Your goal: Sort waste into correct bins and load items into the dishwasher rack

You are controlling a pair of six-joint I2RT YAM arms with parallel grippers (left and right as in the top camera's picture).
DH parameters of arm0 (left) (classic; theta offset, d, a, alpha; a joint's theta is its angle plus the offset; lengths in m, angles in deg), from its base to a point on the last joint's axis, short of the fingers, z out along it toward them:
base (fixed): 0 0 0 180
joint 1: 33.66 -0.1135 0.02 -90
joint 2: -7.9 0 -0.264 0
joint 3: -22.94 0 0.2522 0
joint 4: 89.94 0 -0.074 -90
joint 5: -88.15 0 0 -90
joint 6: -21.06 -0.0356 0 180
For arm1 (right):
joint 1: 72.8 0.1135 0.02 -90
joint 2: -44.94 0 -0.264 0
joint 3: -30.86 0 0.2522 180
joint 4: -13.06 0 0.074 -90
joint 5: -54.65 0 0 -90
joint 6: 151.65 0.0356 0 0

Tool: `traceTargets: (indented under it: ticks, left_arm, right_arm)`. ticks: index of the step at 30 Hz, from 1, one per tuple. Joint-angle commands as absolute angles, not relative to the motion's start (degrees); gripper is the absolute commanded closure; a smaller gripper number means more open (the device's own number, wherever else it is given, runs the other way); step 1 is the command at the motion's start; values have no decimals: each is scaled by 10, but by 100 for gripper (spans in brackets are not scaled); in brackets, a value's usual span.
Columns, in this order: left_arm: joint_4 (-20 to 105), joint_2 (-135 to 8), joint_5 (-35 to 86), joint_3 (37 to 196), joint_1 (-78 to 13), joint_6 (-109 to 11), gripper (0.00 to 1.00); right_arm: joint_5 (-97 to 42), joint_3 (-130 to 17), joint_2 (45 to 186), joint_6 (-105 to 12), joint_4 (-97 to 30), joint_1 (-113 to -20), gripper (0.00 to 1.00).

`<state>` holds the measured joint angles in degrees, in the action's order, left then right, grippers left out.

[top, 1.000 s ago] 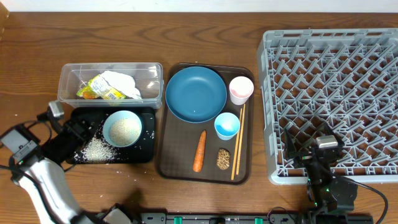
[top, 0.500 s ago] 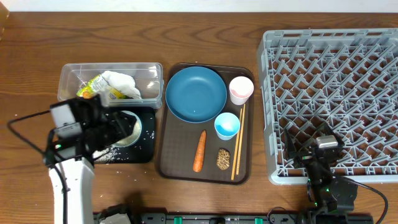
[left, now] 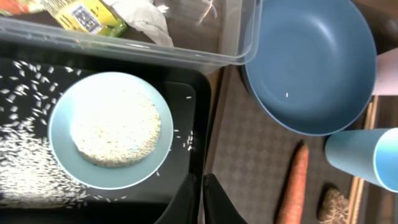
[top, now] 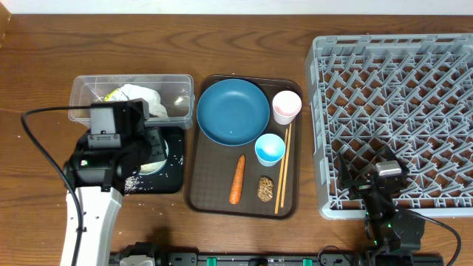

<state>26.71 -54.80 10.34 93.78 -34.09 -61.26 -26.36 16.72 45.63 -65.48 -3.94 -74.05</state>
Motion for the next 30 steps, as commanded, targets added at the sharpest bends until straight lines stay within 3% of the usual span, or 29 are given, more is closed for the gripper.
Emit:
traceTargets:
  ticks: [1,12,13,15,16,21,30]
  left_arm:
    - [257,-563,49,950,-317,-613,94]
    - [262,-662,15,950,-293,-613,92]
    - [263,-673,15,950,-293,-613,88]
    - [265,-696,15,950,-293,-613,46]
    - [265,-705,15,950,-293,-613,43]
    - [273,-745,15,950,-293,-614,38]
    - [296,-788,0,949,-293,-614,40]
  right_arm:
    - [-261,168,455,-662,-42,-738,1]
    - [-261,168,455,-662,-42,-738,1]
    - [-261,168,455,-662,-42,-738,1]
    - [-261,168,455,-662,-42,-738,1]
    - [-261,168,455,-662,-42,-738,1]
    - [-261,168,455,-662,-42,-738,1]
    - [-261,168,455,-662,-42,-738,1]
